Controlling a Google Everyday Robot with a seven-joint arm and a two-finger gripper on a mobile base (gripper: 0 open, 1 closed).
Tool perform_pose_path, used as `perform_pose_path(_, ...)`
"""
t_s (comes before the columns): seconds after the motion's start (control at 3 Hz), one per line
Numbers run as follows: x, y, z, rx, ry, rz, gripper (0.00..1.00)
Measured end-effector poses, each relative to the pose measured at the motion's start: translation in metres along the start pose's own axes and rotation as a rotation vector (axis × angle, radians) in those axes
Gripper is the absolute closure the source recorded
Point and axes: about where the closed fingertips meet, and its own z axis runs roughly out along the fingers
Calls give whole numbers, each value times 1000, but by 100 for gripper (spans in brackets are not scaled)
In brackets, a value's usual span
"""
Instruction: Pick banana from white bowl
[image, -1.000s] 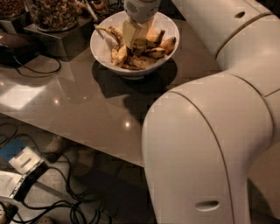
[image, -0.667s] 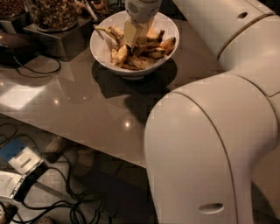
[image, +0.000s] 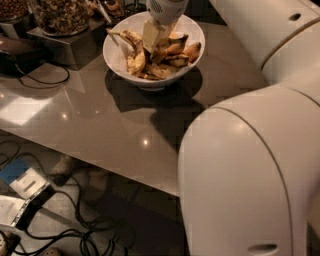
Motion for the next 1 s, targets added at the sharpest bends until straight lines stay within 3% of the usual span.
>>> perform_pose_path(0.33,4,-1,-12,-13,-44,4,100)
perform_pose_path(0.67,8,-1,-22,-30,-130,10,100)
perform_pose_path(1.0,2,-1,-23,-23,-140,-1,100)
